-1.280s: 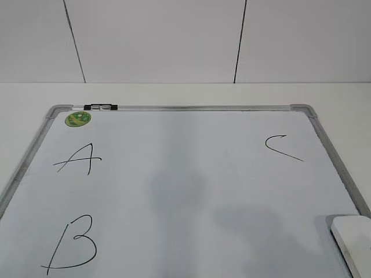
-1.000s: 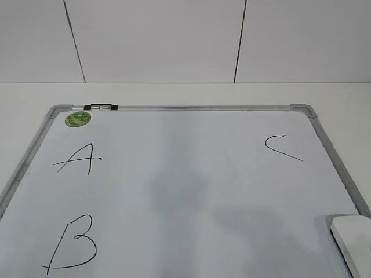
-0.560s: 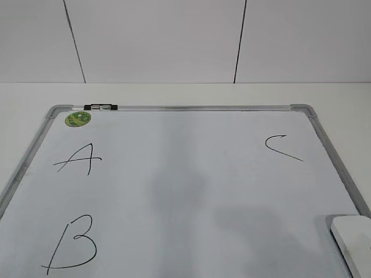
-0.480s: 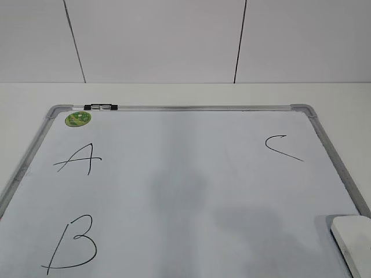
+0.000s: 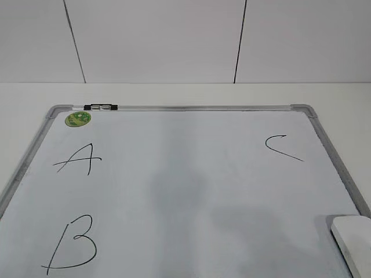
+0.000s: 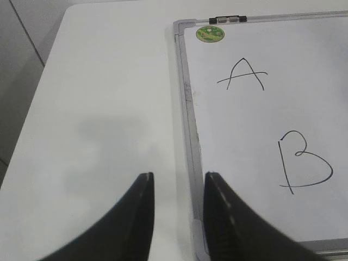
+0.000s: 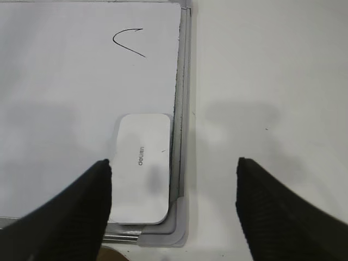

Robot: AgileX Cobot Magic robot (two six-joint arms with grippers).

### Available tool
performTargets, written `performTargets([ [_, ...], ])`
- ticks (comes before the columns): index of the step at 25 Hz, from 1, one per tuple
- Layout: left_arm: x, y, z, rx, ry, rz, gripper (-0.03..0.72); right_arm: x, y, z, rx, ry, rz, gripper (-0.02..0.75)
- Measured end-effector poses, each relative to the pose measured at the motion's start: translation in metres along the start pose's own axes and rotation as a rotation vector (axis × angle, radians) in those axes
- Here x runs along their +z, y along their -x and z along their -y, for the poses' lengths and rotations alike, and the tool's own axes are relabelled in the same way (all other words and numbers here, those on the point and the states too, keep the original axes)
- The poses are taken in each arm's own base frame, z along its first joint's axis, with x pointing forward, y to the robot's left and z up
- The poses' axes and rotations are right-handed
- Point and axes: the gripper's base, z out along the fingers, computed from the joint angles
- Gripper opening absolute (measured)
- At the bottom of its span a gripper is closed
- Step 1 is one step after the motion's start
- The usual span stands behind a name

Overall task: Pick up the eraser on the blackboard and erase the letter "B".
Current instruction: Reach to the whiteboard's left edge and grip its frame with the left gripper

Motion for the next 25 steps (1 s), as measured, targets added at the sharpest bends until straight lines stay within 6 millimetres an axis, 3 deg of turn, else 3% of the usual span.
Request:
performTargets([
  [13,0.009,0.006,0.000,0.000,0.000,-0.074,0.239,0.016,0.010,-0.002,0.048,0.033,-0.147,0.550],
  [19,0.024,0.038,0.001,0.003,0.004,-0.239,0.239,0.024,0.030,-0.002,0.100,0.039,-0.334,0.550],
  [25,0.043,0.071,0.002,0.005,0.007,-0.337,0.239,0.041,0.067,-0.006,0.146,0.087,-0.447,0.550],
])
